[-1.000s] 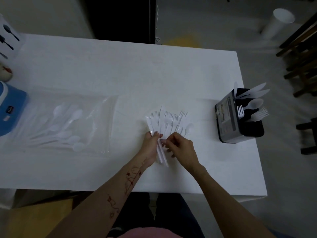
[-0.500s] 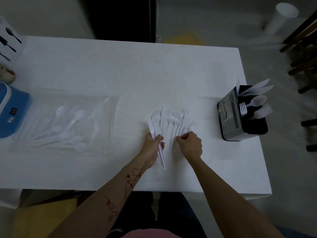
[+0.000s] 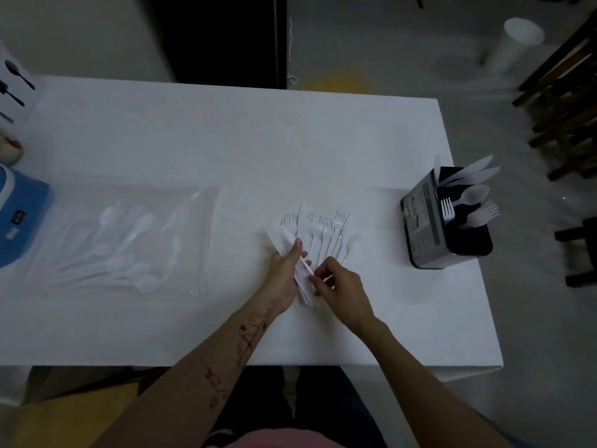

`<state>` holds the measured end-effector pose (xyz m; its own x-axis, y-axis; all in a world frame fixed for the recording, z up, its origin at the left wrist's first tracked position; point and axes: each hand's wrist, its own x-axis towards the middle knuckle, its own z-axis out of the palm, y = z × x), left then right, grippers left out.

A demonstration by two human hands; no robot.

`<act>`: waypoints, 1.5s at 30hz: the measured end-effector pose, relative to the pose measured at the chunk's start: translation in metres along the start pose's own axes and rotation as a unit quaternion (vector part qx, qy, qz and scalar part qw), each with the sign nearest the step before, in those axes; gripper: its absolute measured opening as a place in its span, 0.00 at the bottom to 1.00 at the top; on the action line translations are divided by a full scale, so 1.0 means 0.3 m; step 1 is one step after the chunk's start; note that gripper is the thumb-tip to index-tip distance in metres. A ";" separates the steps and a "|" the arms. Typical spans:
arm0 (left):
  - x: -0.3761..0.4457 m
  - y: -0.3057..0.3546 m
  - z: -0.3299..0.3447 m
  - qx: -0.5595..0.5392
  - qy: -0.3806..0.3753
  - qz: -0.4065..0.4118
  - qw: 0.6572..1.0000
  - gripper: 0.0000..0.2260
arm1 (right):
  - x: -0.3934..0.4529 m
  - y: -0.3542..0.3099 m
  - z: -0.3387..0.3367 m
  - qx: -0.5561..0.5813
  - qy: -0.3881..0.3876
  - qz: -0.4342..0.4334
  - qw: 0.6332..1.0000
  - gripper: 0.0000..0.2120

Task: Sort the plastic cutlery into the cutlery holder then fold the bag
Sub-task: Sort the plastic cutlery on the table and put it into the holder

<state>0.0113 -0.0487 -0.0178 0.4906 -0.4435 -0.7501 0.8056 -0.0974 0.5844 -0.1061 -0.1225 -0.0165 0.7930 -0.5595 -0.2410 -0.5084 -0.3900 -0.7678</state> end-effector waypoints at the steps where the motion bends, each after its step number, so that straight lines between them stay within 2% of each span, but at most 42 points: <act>1: -0.001 0.000 0.004 0.006 0.005 0.001 1.000 0.18 | -0.002 0.000 -0.001 0.007 -0.002 -0.008 1.000 0.05; 3: 0.007 -0.005 0.005 0.023 0.018 0.008 1.000 0.12 | 0.000 0.001 -0.007 0.023 0.006 -0.008 1.000 0.06; 5: 0.010 -0.006 0.002 0.042 0.033 0.021 0.998 0.05 | 0.013 0.010 -0.015 0.016 0.048 0.022 0.998 0.08; 8: 0.019 -0.009 -0.008 0.048 0.050 0.029 0.997 0.06 | 0.053 0.038 -0.029 -0.029 0.145 0.132 0.980 0.09; 10: 0.016 -0.014 -0.014 0.052 0.046 0.029 0.997 0.07 | 0.078 0.051 -0.033 -0.067 0.148 0.195 0.967 0.11; 13: 0.014 -0.023 -0.022 0.053 0.036 0.030 0.997 0.08 | 0.097 0.052 -0.034 -0.111 0.128 0.240 0.956 0.12; 21: 0.013 -0.024 -0.021 0.058 0.013 0.036 0.998 0.09 | 0.140 0.049 -0.038 -0.105 0.126 0.286 0.944 0.13; 32: 0.022 -0.008 -0.029 0.062 0.018 0.029 0.998 0.09 | 0.147 0.032 -0.020 -0.129 0.116 0.289 0.942 0.10; 37: 0.016 -0.006 -0.032 0.059 0.018 0.025 0.998 0.09 | 0.143 0.032 -0.013 -0.103 0.123 0.298 0.941 0.09; 45: 0.021 -0.006 -0.028 0.066 0.018 0.020 0.997 0.11 | 0.131 0.064 -0.049 0.023 0.138 0.322 0.936 0.07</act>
<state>0.0157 -0.0439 -0.0260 0.5349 -0.4178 -0.7344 0.7350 -0.1985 0.6483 -0.0896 -0.1628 -0.0321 0.2067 -0.8373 -0.5062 -0.8313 0.1225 -0.5422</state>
